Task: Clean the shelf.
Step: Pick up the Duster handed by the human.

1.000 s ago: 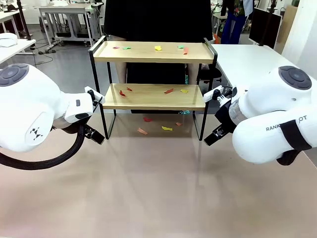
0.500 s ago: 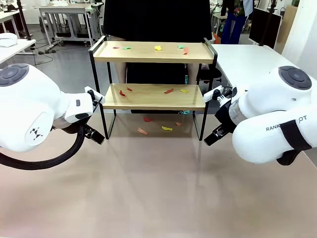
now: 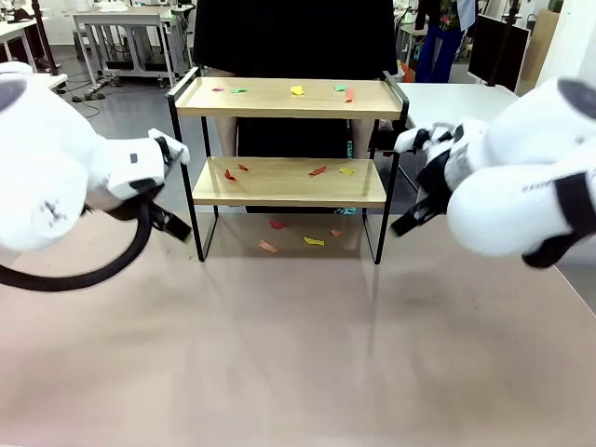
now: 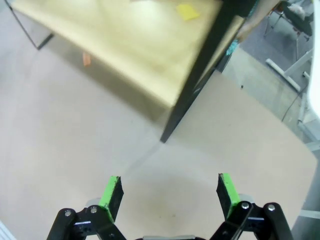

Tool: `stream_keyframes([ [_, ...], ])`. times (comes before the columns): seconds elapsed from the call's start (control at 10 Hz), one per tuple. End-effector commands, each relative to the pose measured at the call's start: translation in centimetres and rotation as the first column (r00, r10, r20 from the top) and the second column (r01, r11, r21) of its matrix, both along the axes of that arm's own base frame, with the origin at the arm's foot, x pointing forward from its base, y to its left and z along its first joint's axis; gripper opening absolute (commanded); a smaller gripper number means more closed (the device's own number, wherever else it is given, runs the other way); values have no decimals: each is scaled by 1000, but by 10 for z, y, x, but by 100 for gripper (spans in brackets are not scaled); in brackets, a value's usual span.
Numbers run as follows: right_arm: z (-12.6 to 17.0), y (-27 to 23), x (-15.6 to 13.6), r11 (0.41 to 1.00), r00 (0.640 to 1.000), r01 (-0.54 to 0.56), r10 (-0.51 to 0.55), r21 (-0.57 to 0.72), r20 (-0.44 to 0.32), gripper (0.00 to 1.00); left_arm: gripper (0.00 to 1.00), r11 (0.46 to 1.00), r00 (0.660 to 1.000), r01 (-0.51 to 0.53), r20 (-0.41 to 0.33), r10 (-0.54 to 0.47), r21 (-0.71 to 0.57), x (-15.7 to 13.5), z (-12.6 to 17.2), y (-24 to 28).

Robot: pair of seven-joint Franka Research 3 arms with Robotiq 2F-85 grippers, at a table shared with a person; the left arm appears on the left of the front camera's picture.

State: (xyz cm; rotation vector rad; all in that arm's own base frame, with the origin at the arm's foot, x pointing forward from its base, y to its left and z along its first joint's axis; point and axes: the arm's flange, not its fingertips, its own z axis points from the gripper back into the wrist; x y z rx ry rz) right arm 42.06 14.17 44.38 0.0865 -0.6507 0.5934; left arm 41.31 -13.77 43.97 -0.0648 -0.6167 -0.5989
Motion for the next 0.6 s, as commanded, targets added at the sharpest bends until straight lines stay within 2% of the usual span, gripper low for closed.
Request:
stream_keyframes([
  [0.0,29,-45,10,996,999,-54,54,69,2,100,100,994,995,92,-24,-94,-51,6,39,32],
  [0.1,39,-69,13,985,991,-130,131,110,2,100,100,986,988,148,-25,-150,-73,12,56,48],
  [0.2,43,-95,15,968,975,-223,221,112,25,100,100,966,968,252,-6,-253,-53,19,68,67],
  [0.3,42,-124,22,940,950,-312,306,139,58,100,100,915,917,396,-17,-398,-76,32,75,89],
  [0.4,36,-149,30,907,924,-382,371,174,97,100,100,860,865,498,-9,-502,-108,46,74,110],
  [0.5,26,-170,39,874,897,-441,422,203,133,100,100,816,827,558,23,-562,-148,60,68,132],
])
